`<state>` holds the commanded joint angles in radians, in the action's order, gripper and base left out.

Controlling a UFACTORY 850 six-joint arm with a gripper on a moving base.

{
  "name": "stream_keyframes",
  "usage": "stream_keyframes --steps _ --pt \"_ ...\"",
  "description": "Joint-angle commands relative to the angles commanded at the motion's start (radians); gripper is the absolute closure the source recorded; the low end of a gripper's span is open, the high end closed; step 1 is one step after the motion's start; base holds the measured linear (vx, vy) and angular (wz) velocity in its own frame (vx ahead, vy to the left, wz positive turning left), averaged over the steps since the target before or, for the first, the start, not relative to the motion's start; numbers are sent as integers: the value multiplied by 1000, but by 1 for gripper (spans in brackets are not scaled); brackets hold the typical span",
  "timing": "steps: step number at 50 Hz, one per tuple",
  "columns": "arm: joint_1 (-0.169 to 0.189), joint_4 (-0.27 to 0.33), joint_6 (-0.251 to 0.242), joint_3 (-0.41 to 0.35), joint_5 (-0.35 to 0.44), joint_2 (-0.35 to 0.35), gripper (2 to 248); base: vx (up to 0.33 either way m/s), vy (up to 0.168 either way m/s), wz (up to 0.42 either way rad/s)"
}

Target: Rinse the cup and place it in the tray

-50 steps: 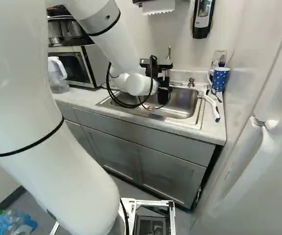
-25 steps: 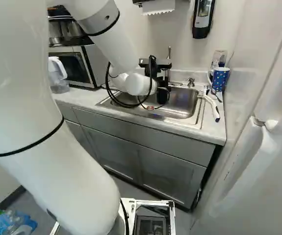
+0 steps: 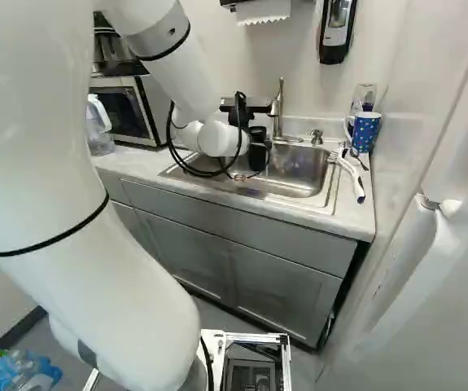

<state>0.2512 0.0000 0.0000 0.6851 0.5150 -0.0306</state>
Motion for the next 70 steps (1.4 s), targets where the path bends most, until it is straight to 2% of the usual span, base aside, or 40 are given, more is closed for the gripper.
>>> stream_keyframes --steps 38,70 --pt "-118 0 0 48 0 -36 124 0 0 0" --pt "-146 0 0 106 -7 -23 124 0 0 0"
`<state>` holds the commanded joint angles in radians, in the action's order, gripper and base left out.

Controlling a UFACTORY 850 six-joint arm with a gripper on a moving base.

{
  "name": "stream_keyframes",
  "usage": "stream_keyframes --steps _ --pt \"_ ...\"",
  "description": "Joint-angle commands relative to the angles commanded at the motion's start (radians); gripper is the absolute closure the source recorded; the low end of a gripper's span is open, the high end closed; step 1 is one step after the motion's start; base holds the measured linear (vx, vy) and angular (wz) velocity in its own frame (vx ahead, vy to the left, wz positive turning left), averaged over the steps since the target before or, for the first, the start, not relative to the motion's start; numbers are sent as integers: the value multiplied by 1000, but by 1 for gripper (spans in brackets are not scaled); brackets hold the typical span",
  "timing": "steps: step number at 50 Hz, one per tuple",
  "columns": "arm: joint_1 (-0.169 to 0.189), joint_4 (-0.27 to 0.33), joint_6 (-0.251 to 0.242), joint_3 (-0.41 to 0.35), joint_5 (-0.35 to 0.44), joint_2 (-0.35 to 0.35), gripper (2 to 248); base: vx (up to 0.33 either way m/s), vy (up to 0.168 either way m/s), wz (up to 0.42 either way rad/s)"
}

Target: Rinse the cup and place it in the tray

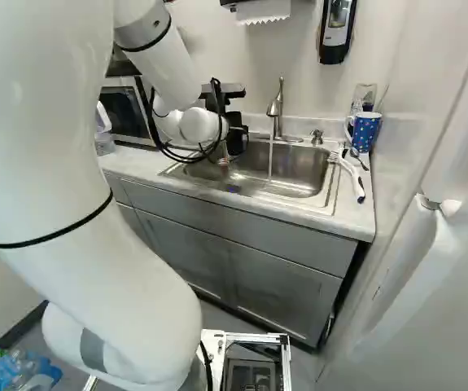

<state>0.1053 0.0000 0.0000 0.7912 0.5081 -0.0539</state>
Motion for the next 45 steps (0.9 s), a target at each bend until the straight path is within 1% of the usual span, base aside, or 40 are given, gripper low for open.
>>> stream_keyframes --steps 21,45 --pt "-11 0 0 33 -43 14 124 0 0 0" --pt "-17 0 0 48 -91 51 124 0 0 0"
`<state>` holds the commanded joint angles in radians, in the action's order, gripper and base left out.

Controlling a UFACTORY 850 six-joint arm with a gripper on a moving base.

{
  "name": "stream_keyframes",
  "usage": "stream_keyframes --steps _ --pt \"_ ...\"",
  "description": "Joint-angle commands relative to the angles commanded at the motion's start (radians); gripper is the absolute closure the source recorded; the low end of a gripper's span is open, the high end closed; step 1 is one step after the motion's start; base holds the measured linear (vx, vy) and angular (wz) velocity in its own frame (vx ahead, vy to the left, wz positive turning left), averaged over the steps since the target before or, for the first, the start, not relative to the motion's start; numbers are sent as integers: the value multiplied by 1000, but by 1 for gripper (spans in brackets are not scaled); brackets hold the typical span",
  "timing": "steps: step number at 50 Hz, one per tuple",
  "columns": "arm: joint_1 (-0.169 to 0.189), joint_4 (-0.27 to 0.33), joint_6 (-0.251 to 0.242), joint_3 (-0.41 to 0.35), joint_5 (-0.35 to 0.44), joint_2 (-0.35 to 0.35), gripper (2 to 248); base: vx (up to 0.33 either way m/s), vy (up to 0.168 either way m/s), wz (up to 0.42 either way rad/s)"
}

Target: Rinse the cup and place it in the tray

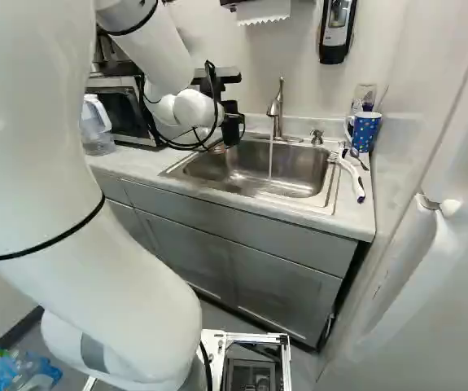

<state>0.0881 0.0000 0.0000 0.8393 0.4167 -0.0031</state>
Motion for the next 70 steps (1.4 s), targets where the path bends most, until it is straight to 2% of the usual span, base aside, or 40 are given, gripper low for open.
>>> stream_keyframes --steps 51,58,70 --pt "0 0 0 33 -31 58 124 0 0 0" --pt "0 0 41 33 -31 58 124 0 0 0" --pt "0 0 159 33 -31 58 124 0 0 0"
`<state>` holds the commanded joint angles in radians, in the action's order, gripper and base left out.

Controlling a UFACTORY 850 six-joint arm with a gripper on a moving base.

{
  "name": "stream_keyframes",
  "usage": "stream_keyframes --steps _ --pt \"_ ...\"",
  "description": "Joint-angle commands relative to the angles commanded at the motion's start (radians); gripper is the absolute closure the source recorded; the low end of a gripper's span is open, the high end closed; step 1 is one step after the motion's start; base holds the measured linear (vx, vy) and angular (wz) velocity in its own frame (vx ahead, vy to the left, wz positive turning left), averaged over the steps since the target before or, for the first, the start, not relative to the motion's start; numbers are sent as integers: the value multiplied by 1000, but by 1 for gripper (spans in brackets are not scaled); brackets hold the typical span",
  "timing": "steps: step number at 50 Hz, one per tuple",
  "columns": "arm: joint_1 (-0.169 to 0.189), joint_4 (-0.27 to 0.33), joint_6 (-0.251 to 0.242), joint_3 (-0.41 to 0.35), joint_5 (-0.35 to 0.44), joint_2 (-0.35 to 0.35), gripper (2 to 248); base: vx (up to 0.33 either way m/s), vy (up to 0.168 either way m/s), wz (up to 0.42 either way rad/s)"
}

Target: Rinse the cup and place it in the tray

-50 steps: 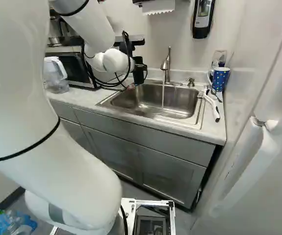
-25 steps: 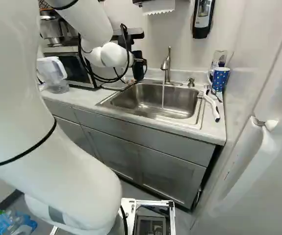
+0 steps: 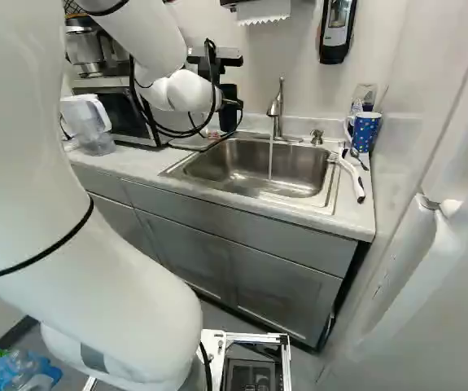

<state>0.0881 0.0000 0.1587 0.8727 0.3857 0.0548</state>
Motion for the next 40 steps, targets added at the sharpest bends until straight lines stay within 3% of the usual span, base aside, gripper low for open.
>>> stream_keyframes --steps 40 --pt "0 0 419 0 0 0 124 0 0 0"
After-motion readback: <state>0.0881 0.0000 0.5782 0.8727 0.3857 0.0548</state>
